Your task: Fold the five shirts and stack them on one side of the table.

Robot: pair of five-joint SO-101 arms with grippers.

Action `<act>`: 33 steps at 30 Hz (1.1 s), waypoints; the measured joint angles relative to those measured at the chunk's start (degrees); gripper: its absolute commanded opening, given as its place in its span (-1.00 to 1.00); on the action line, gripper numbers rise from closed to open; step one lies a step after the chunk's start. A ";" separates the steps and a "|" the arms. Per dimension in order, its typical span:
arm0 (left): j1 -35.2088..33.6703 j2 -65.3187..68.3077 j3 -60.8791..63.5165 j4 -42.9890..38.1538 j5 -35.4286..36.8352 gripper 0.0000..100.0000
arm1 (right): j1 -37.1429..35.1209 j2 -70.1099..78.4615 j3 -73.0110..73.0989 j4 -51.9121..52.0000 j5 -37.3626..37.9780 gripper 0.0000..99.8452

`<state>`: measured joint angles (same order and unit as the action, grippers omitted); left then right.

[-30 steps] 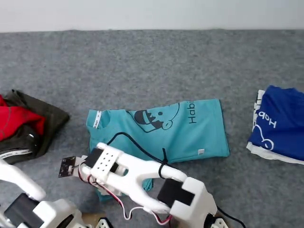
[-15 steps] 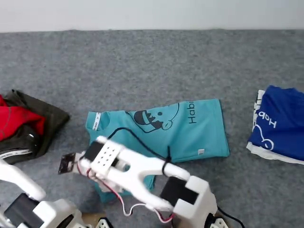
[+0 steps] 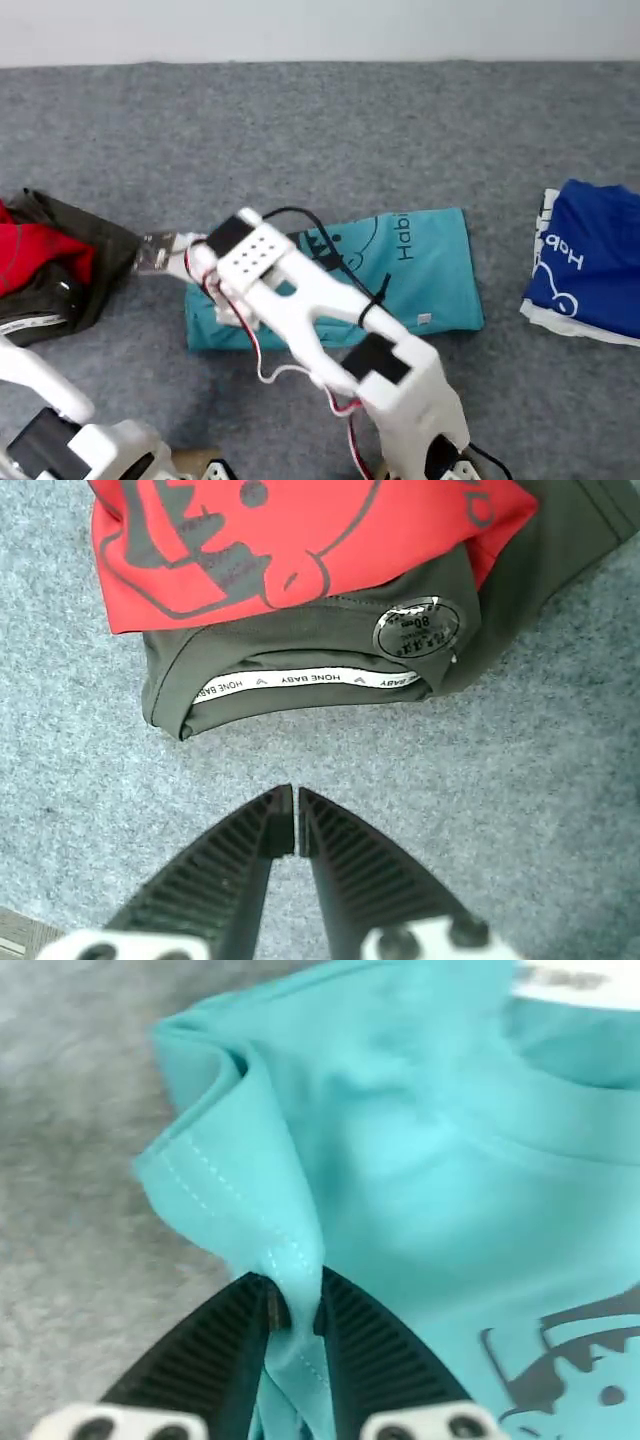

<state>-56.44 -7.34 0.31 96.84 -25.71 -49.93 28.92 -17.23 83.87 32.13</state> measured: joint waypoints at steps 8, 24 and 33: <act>0.00 0.00 0.00 0.00 0.00 -0.96 | 5.89 14.15 -18.02 8.00 0.26 -0.60; 0.00 0.00 0.00 0.00 -2.11 -0.96 | 3.25 9.85 -27.87 16.62 -1.76 -0.98; 0.00 0.00 0.00 0.00 -2.11 -0.96 | -2.64 2.90 -10.46 16.26 -3.69 -0.98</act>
<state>-56.44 -7.34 0.31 96.84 -27.82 -52.57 31.82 -27.69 100.13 28.44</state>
